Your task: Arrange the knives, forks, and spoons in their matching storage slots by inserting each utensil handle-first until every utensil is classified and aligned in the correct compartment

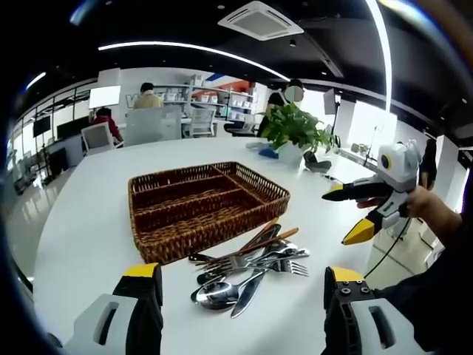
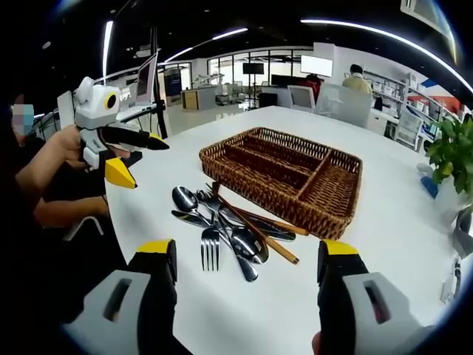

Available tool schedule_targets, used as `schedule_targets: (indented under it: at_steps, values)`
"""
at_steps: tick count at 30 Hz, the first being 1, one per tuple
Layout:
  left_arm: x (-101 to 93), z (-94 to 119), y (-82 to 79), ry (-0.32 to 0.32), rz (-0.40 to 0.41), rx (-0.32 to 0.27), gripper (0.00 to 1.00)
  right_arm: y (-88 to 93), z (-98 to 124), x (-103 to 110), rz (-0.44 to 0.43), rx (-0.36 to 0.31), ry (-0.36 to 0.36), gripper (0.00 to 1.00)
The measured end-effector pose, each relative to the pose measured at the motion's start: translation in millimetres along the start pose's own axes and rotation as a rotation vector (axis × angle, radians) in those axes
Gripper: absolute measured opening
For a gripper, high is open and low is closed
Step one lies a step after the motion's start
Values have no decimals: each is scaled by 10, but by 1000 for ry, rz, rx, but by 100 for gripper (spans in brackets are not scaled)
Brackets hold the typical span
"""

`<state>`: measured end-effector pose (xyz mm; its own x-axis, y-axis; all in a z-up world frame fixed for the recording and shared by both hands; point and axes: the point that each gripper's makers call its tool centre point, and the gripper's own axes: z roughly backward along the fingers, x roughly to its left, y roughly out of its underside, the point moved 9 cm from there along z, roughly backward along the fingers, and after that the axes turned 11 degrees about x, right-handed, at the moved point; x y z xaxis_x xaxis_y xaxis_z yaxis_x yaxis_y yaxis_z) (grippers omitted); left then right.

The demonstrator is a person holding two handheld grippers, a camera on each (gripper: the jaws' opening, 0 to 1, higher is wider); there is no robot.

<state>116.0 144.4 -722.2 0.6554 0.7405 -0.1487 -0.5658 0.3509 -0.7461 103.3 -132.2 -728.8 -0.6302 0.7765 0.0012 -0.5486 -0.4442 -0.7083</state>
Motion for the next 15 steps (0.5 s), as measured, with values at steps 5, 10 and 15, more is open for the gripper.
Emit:
schedule_targets:
  at_steps: [5,10,15]
  values:
    - [-14,-14,32,4,3,10,93,6,-13,8,2,4,-7,78]
    - [-21,-31,54,8,5,18,92,13,-22,15,7,10,-10,77]
    - [-20,-68,89,10,9,34,91,26,-27,20,7,13,-12,76]
